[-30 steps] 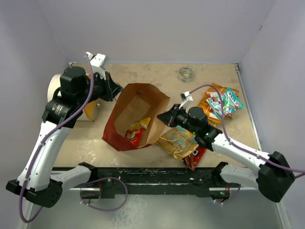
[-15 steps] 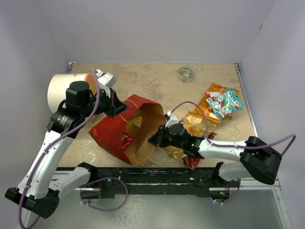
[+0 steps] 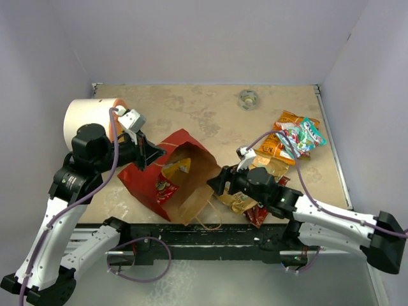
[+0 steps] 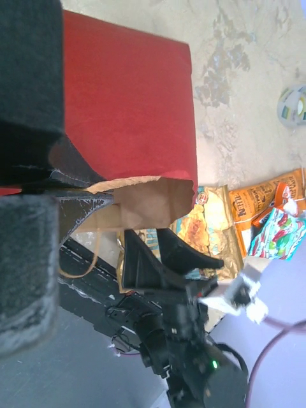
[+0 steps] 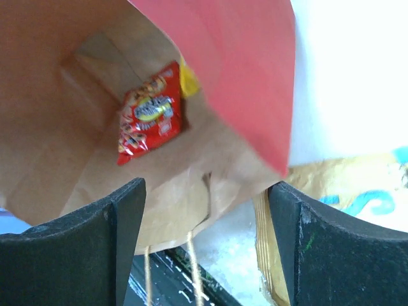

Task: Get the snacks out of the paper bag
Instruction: Take out the snack from the paper bag.

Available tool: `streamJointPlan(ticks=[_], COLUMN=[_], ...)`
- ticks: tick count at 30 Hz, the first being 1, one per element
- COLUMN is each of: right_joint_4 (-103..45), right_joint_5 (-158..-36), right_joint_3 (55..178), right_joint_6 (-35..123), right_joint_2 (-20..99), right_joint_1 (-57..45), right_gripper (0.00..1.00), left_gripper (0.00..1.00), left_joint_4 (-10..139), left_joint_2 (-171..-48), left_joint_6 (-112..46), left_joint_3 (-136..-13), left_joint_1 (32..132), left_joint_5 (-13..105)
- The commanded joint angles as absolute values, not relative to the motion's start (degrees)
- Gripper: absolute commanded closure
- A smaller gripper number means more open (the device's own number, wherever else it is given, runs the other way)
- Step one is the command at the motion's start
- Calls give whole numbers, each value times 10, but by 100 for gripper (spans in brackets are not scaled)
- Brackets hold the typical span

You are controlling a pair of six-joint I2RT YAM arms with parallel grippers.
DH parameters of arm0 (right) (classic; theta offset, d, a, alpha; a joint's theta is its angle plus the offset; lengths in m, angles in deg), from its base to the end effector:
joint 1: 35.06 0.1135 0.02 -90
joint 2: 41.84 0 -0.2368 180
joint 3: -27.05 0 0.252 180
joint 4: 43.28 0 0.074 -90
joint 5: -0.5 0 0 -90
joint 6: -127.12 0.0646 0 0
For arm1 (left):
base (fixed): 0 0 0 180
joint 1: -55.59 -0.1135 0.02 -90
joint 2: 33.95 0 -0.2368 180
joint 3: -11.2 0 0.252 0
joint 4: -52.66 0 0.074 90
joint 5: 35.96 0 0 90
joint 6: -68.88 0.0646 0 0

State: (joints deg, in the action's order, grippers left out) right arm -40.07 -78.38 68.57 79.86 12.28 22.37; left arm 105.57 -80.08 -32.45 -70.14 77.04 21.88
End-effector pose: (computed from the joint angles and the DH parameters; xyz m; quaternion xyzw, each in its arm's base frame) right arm 0.1501 0.2118 0.2130 -0.0435 0.7948 0.4108 0.4445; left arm 0.1590 -0.0994 0.3904 0.2312 0.7584 -0.3745 0.4807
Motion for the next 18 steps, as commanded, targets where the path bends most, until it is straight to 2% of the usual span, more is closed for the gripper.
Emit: streamJointPlan(ticks=[1, 4, 8, 11, 15, 18], right_joint_4=[-504, -612, -703, -763, -729, -778], right_joint_5=[-808, -855, -854, -854, -909, -890], right_joint_3=[693, 688, 689, 685, 730, 736], right_joint_6=[610, 507, 393, 349, 249, 204], right_joint_2=[63, 73, 125, 166, 257, 311], right_joint_1=[237, 284, 342, 348, 353, 359], right_gripper=[20, 22, 25, 25, 31, 33], left_gripper=[100, 100, 100, 100, 100, 100], left_joint_4=[1033, 1020, 1008, 1010, 1014, 1008], left_joint_2=[-785, -775, -772, -772, -767, -765], left_joint_6=[-330, -348, -362, -361, -361, -368], left_joint_3=[-688, -675, -668, -668, -664, -662], left_joint_1=[771, 771, 770, 771, 771, 771], left_joint_5=[245, 249, 238, 224, 218, 208])
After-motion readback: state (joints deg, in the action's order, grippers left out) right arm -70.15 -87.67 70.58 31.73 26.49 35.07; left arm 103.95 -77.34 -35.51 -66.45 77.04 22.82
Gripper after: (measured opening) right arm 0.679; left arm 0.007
